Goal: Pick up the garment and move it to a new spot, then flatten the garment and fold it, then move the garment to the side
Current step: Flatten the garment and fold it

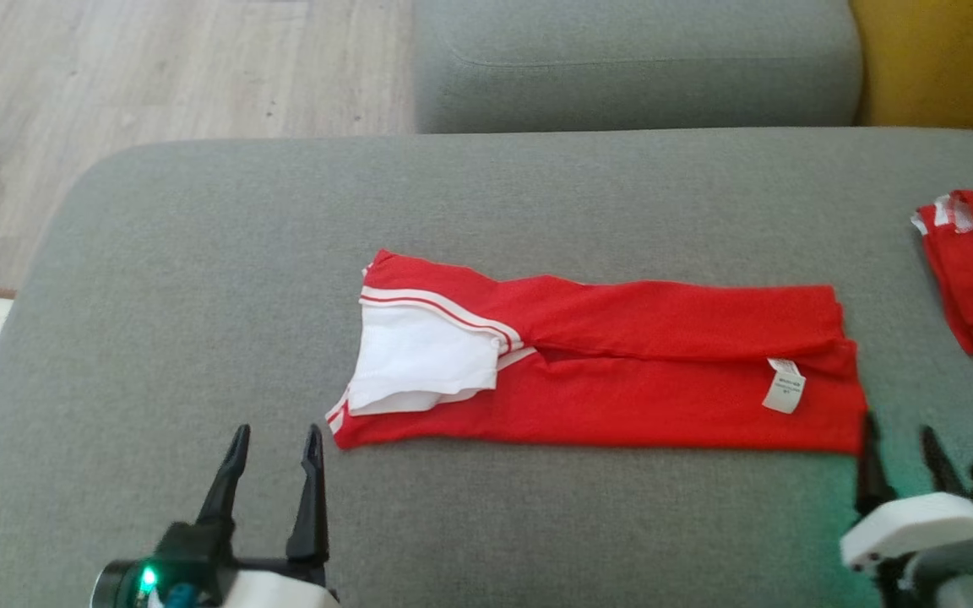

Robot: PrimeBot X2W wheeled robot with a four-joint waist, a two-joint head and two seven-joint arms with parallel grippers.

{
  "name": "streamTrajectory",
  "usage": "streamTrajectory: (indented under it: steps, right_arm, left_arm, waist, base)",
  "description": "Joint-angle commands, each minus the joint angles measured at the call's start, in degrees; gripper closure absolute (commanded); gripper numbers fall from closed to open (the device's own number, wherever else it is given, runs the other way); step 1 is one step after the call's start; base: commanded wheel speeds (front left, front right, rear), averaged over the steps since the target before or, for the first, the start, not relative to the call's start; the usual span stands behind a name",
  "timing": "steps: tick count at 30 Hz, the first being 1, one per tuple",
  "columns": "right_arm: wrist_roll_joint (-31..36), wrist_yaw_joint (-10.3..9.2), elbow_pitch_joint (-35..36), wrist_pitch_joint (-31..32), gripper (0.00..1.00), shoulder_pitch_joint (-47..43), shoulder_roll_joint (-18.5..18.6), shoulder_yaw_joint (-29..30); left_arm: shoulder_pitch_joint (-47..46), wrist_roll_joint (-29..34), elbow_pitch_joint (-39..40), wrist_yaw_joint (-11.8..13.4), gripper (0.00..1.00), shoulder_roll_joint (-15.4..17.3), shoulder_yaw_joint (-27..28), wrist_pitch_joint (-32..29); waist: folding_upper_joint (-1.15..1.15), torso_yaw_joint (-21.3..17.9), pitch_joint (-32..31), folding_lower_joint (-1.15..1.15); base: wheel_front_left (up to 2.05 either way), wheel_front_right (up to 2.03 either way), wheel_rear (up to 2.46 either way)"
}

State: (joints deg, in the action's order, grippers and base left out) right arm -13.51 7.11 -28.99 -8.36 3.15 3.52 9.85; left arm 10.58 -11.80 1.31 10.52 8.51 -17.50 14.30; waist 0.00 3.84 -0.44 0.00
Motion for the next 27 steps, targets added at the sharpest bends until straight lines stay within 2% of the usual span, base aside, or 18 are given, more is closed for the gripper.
streamTrajectory:
  steps: [1, 6, 17, 27]
  right_arm:
    - [2.27, 0.37, -0.21, 0.87, 0.00, 4.68, -0.10, 2.44]
    - [4.07, 0.37, -5.31, 5.18, 0.00, 10.95, -0.49, 9.97]
    - [9.65, 0.37, -12.61, 13.80, 0.00, 20.18, 1.02, 15.69]
    - [16.77, 0.37, -16.55, 16.16, 0.00, 23.11, 1.16, 21.98]
  left_arm:
    - [-1.23, 2.42, 1.22, -0.36, 0.00, -0.57, 2.04, 0.70]
    - [-0.74, 6.46, -0.11, -1.14, 0.00, -1.40, 0.62, 0.70]
    - [-3.46, 8.41, -0.95, -2.64, 0.00, -3.31, -0.61, 0.70]
    - [-6.55, 8.82, -1.13, -3.74, 0.00, -4.16, 0.03, 0.70]
  waist:
    - [0.00, 0.84, -0.25, 0.00]
    - [0.00, 2.53, 0.31, 0.00]
    - [0.00, 6.35, 4.65, 0.00]
    - [0.00, 7.05, 6.90, 0.00]
  base:
    - [0.00, 0.00, 0.00]
    - [0.00, 0.00, 0.00]
    - [0.00, 0.00, 0.00]
    - [0.00, 0.00, 0.00]
